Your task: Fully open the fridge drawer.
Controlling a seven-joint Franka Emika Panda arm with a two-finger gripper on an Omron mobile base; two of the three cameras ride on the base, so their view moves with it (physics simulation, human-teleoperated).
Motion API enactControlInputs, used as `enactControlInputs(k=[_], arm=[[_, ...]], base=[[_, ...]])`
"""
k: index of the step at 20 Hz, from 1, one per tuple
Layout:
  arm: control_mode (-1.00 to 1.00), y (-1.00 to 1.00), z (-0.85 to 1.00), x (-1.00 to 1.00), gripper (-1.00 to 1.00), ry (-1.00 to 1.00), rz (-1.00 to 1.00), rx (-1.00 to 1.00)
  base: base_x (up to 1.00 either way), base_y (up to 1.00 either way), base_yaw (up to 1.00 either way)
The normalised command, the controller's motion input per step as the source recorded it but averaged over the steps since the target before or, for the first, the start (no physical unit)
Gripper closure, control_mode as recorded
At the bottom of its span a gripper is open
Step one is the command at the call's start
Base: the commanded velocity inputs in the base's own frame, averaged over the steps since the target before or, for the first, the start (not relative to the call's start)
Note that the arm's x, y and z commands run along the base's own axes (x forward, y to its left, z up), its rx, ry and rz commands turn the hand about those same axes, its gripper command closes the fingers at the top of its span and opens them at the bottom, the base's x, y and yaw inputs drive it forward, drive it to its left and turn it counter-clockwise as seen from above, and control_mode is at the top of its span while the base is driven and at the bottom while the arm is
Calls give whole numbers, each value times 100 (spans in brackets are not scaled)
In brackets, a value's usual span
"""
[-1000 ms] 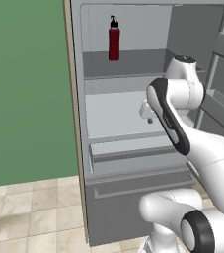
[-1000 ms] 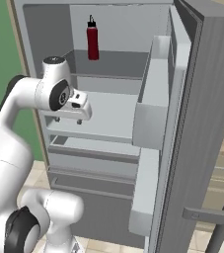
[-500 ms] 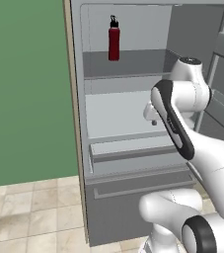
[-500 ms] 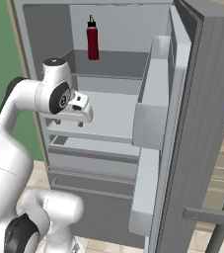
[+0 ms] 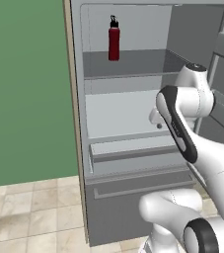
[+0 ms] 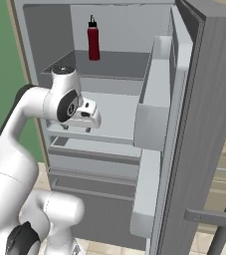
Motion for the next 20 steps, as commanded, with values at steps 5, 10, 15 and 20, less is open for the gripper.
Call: enactControlInputs(k=[5, 10, 15, 20], arm=[[-100, 0, -39, 12, -100, 0, 0, 0], [-100, 0, -30, 25, -100, 0, 0, 0], [-100, -3, -25, 48, -100, 0, 0, 0], [-100, -10, -25, 50, -100, 0, 0, 0]], base=[[0, 0, 0], [0, 0, 0], [0, 0, 0], [0, 0, 0]])
